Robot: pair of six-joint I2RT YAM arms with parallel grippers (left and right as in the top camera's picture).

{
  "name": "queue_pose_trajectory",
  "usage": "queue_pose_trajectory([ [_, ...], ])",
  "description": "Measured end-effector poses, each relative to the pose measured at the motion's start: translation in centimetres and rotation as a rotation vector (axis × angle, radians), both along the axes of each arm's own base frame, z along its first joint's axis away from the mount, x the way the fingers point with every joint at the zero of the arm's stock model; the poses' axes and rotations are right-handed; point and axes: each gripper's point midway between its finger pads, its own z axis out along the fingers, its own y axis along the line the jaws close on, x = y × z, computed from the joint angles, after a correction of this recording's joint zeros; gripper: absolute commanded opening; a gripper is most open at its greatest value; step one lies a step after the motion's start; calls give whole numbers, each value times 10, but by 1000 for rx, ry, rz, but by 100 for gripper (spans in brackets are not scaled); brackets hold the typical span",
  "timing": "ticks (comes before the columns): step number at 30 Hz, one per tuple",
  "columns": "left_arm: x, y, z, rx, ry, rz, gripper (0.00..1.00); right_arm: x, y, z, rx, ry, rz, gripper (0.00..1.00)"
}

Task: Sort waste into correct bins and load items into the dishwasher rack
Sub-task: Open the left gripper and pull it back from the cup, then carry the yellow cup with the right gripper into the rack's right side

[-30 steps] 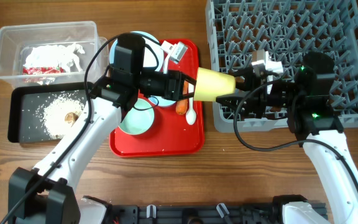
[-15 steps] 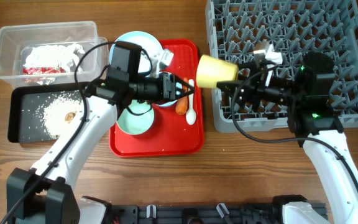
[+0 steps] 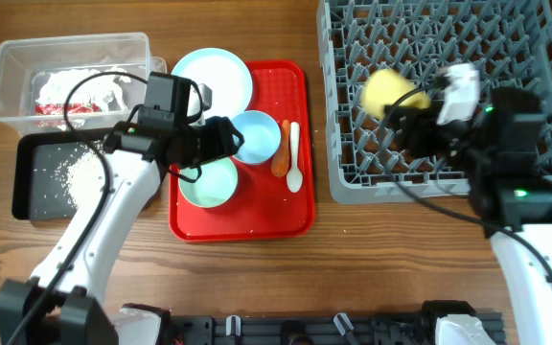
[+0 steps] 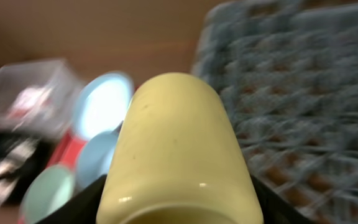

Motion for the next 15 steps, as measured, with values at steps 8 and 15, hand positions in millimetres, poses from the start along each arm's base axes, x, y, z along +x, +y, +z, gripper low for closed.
queue_pose_trajectory([
  [8, 4, 17, 10, 87, -63, 47, 59, -2, -104, 41, -218, 4, -413, 4],
  [15, 5, 20, 9, 104, -64, 52, 59, -14, -192, 6, -358, 170, -719, 4],
])
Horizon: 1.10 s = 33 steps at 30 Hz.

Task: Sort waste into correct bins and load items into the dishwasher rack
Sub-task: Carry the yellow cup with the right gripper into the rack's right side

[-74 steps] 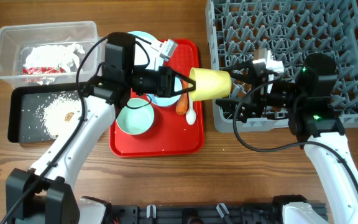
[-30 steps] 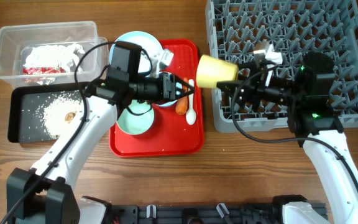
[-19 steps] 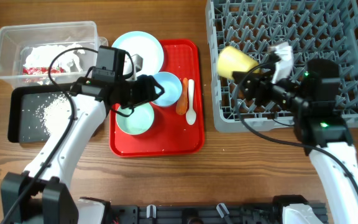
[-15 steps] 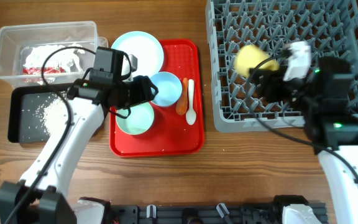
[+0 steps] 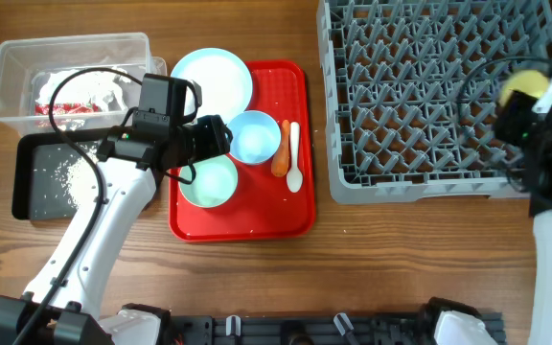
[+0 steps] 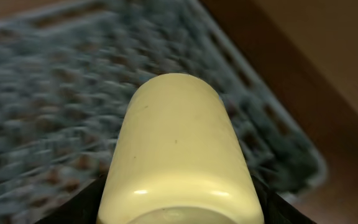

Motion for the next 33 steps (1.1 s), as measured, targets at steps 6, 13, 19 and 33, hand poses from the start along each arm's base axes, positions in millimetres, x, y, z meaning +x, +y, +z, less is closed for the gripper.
queue_pose_trajectory([
  [6, -2, 0, -1, 2, 7, 0, 59, -1, -47, -52, 22, 156, -150, 5],
  [13, -2, 1, -1, 2, 11, 0, 59, 8, -71, -98, 91, 232, -206, 22],
  [19, -5, 1, -3, 5, 22, 0, 59, 22, -71, -112, 125, 223, -183, 29],
  [33, -6, 1, -4, 7, 29, 0, 59, 33, -65, -111, 165, 183, -151, 100],
])
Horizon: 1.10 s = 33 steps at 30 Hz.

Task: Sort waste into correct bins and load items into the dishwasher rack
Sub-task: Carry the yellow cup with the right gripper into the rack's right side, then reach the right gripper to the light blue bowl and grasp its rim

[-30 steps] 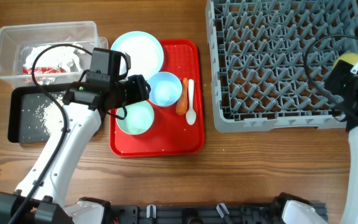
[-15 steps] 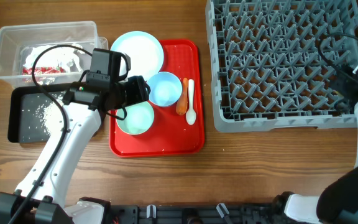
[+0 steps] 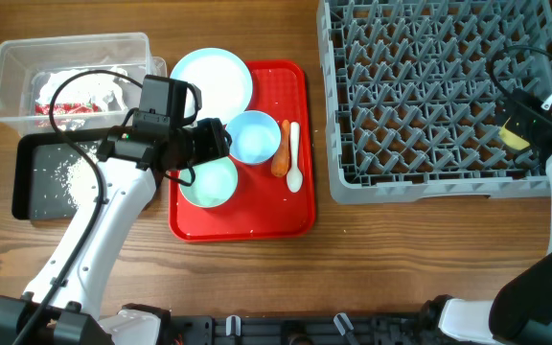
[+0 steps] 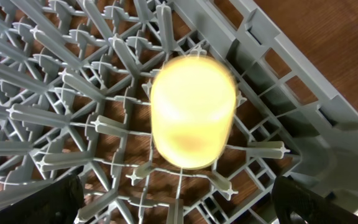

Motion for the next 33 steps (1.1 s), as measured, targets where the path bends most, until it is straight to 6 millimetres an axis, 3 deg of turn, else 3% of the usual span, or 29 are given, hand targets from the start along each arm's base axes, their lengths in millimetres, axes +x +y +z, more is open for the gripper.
queue_pose_trajectory([
  [6, 0, 0, 0, 0, 0, 0, 59, 2, 4, 0, 19, -9, 15, 100],
  [10, 0, 0, 0, 0, 0, 0, 62, 8, 17, -1, 80, -37, 63, 100],
  [15, 0, 0, 0, 3, -1, -4, 68, 16, 46, -1, 219, -83, 165, 100],
  [21, 0, 1, 0, 8, -2, -3, 69, 17, 89, -1, 388, -99, 293, 100],
  [26, 0, 4, -1, 27, -2, 7, 69, 22, 138, 2, 447, -87, 441, 100],
  [29, 1, 7, -2, 41, -3, 14, 69, 28, 182, 11, 446, -98, 577, 99],
  [33, -1, 12, -4, 65, 5, 26, 69, 34, 248, 40, 410, -179, 782, 96],
])
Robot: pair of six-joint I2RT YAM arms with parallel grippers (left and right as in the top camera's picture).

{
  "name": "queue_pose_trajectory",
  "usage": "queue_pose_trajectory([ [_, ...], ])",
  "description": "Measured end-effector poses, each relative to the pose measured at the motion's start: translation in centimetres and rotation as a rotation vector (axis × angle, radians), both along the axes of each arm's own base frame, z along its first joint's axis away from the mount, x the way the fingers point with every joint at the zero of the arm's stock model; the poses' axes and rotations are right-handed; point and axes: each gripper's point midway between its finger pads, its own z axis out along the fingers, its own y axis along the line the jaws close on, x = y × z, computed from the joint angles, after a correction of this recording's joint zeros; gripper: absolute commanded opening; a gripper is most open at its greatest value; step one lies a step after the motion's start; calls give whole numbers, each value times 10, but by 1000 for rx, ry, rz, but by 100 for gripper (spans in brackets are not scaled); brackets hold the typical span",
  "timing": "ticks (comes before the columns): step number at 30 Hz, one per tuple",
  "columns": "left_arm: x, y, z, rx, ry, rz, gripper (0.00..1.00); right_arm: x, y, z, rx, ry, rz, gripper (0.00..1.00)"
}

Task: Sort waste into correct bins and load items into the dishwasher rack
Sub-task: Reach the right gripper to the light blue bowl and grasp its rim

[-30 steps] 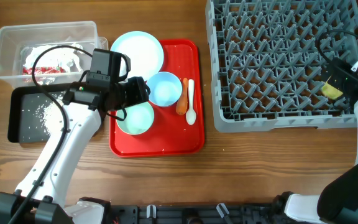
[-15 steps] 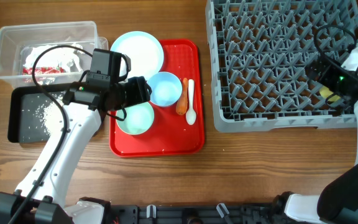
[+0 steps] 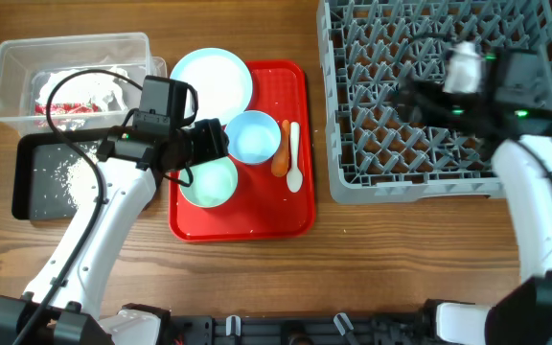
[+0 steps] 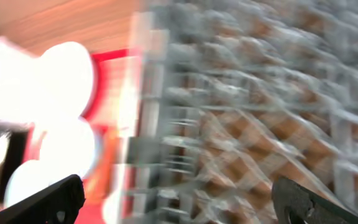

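Observation:
My right gripper (image 3: pixel 412 100) hangs over the middle of the grey dishwasher rack (image 3: pixel 353 184), blurred by motion. In the right wrist view its fingers (image 4: pixel 55 200) stand wide apart, open, with nothing between them; the rack (image 4: pixel 247 112) and red tray (image 4: pixel 114 59) are smeared. The yellow cup does not show. My left gripper (image 3: pixel 214 142) sits on the red tray (image 3: pixel 247 218), at the far rim of the green bowl (image 3: pixel 209 184) beside the blue bowl (image 3: pixel 255 137). Whether it holds anything is unclear.
A white plate (image 3: pixel 214 77), an orange spoon (image 3: pixel 278 155) and a white spoon (image 3: pixel 294 153) also lie on the tray. At the left stand a clear bin (image 3: pixel 8 57) with waste and a black tray (image 3: pixel 27 182) with white crumbs.
My right gripper was open right above the yellow cup standing in the rack's near right corner; now it is over the rack's middle, farther left, empty. The left arm has not moved.
My right gripper held the yellow cup over the rack's left part, then at the rack's right edge. Then the cup stood in the rack with the gripper open above it. Now the gripper is away to the left. The left arm stayed at the bowls throughout.

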Motion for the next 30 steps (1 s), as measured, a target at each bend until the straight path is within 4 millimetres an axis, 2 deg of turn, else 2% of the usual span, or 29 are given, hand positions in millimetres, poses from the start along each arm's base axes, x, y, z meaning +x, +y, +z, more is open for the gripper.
queue_pose_trajectory([
  [3, -1, 3, -1, 18, 6, 8, 78, -3, 52, 20, 3, -90, 133, 96],
  [7, -6, 14, -6, 71, 32, 36, 83, -12, 113, 28, -26, -159, 267, 96],
  [10, -10, 24, -9, 100, 51, 62, 84, -18, 148, 29, -61, -204, 324, 96],
  [13, -11, 35, -11, 118, 66, 95, 85, -20, 174, 17, -107, -218, 355, 96],
  [17, -11, 42, -12, 130, 73, 117, 86, -13, 197, -12, -160, -204, 364, 93],
  [22, -11, 43, -12, 134, 73, 124, 86, -5, 217, -60, -188, -143, 366, 89],
  [28, -11, 43, -12, 134, 72, 124, 88, 1, 223, -121, -222, -37, 330, 86],
  [30, -11, 43, -12, 134, 72, 124, 88, 2, 220, -136, -236, -9, 309, 81],
])
